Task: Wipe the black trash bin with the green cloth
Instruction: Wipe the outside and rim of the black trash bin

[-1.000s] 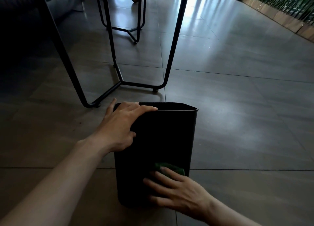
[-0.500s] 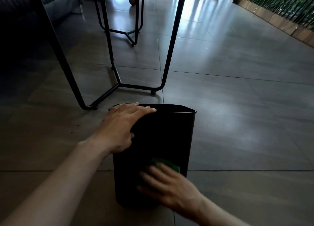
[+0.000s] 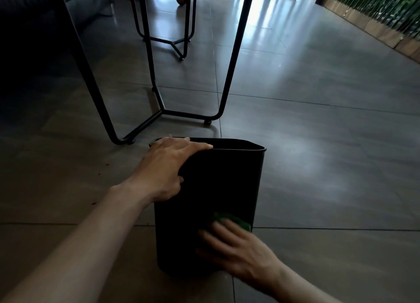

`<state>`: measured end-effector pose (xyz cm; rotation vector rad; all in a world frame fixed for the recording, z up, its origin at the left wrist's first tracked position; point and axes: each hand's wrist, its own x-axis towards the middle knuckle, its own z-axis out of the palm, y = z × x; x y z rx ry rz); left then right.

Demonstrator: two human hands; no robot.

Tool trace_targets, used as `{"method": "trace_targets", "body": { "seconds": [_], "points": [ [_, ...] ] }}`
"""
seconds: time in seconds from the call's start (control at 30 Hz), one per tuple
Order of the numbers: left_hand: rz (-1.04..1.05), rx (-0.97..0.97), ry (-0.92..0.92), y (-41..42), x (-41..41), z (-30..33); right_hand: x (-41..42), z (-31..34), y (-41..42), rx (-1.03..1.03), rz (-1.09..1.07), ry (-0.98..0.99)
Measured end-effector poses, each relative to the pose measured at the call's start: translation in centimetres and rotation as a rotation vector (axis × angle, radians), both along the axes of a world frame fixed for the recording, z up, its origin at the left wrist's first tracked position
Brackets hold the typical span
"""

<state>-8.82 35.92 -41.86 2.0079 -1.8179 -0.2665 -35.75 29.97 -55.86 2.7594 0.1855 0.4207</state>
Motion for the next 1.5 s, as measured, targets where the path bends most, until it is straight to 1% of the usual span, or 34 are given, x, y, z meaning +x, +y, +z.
{"method": "trace_targets", "body": {
  "seconds": [0.03,0.1,0.13,0.23,0.27,0.3,0.33,0.37,0.47,0.5,0.53,0.57,0.6,0.63,0.73,0.77,0.8,0.87,0.9,0.97,1.0,1.03,1.07,1.1,1.2,1.27,1.33,1.43,1.5],
  "points": [
    [-0.007,-0.004,-0.002,0.0,0.0,-0.1,-1.1,0.2,-0.3,-0.037,0.052,0.058],
    [-0.006,-0.005,-0.014,0.0,0.1,-0.1,-1.2,1.9,-1.7,0.001,0.052,0.052],
    [-0.002,0.0,-0.014,0.0,0.1,-0.1,-0.6,3.1,-2.6,0.076,-0.008,-0.019],
    [0.002,0.01,-0.008,-0.2,0.1,0.1,2.1,7.5,-5.6,0.332,-0.347,-0.389],
    [-0.002,0.013,-0.009,-0.2,0.1,0.2,2.9,8.5,-6.2,0.388,-0.444,-0.471],
    [-0.005,0.015,-0.011,-0.2,0.1,0.2,3.4,8.7,-6.2,0.398,-0.492,-0.498],
    [-0.003,0.012,-0.009,-0.2,0.1,0.3,3.4,8.1,-5.6,0.359,-0.479,-0.476],
    [0.003,0.005,-0.007,-0.2,0.1,0.2,2.8,6.7,-4.7,0.303,-0.417,-0.412],
    [0.002,-0.008,-0.001,0.0,0.1,0.1,-1.1,2.0,-1.3,0.098,-0.102,-0.067],
    [-0.004,-0.011,-0.002,0.0,0.0,0.0,-2.2,1.2,-0.6,0.042,-0.029,0.022],
    [-0.006,-0.012,-0.003,-0.1,-0.1,0.0,-2.9,1.1,-0.6,0.016,0.008,0.07],
    [0.0,-0.012,-0.006,0.0,-0.1,0.0,-2.9,1.7,-0.9,0.028,0.002,0.075],
    [0.008,-0.011,-0.008,0.0,-0.1,0.0,-2.3,2.5,-1.6,0.074,-0.045,0.027],
    [0.011,-0.01,-0.008,0.0,-0.1,0.1,-1.4,3.6,-2.3,0.154,-0.136,-0.067],
    [0.006,-0.003,-0.006,0.0,-0.2,0.3,2.3,8.2,-5.2,0.407,-0.465,-0.44],
    [0.006,0.006,-0.008,0.1,-0.2,0.4,3.5,9.2,-5.7,0.446,-0.521,-0.51],
    [0.005,0.013,-0.013,0.0,-0.2,0.5,4.4,9.4,-5.6,0.441,-0.528,-0.533],
    [0.006,0.012,-0.023,0.0,-0.2,0.5,4.9,7.9,-4.0,0.354,-0.411,-0.449],
    [0.006,0.008,-0.025,0.1,-0.2,0.5,4.6,6.4,-2.7,0.29,-0.298,-0.348],
    [-0.003,0.009,-0.028,0.4,-0.3,0.5,3.2,3.7,0.1,0.131,-0.051,-0.067],
    [-0.007,0.006,-0.028,0.5,-0.4,0.5,2.5,3.1,0.8,0.055,0.035,0.059],
    [-0.005,0.0,-0.027,0.5,-0.4,0.5,2.2,3.0,0.7,0.018,0.07,0.119],
    [0.002,-0.002,-0.025,0.5,-0.5,0.4,2.5,3.3,0.4,0.034,0.05,0.095],
    [0.009,0.001,-0.025,0.5,-0.5,0.6,3.2,3.9,0.0,0.097,-0.01,0.007],
    [-0.005,-0.004,-0.035,0.5,-0.8,0.9,5.9,6.8,-1.3,0.352,-0.294,-0.318],
    [-0.016,-0.005,-0.028,0.5,-0.7,1.1,7.3,7.5,-1.6,0.41,-0.378,-0.414],
    [-0.015,0.004,-0.033,0.5,-0.6,1.1,6.7,6.0,-0.6,0.33,-0.324,-0.363],
    [0.0,0.012,-0.044,0.5,-0.5,0.9,2.8,1.6,1.4,0.128,-0.1,-0.104],
    [0.006,0.001,-0.024,0.5,-0.5,0.8,-0.4,-0.1,1.8,0.041,-0.022,0.035]
  ]
}}
